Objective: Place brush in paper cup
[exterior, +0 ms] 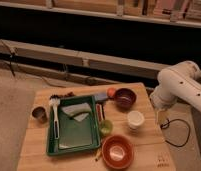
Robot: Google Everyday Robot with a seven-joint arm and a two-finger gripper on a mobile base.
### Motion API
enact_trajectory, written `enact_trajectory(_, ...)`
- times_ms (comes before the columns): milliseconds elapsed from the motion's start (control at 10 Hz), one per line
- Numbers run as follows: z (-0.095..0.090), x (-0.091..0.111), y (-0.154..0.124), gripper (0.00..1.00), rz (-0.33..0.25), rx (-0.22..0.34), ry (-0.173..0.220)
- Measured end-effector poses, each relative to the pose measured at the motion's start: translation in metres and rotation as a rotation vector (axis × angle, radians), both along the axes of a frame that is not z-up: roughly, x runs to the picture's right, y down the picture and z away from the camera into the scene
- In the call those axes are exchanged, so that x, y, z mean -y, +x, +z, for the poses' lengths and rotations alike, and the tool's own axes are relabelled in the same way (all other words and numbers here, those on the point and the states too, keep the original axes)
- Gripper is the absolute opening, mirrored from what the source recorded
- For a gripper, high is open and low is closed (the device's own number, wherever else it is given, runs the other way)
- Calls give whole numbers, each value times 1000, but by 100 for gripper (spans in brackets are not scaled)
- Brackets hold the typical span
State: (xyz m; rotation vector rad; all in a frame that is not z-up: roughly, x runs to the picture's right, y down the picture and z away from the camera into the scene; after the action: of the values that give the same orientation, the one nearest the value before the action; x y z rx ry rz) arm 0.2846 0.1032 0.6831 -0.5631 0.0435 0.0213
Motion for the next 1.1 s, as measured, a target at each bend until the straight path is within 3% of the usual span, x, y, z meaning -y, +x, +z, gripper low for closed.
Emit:
enact_trajectory(300,9,41,-24,80,-176,87,46)
enact_trajectory(600,7,48,-27,80,-231,115,55)
enact_trajectory(800,5,57,-33,80,-336,213,70)
enact_trajectory(1100,11,73,-42,80,-417,277,85)
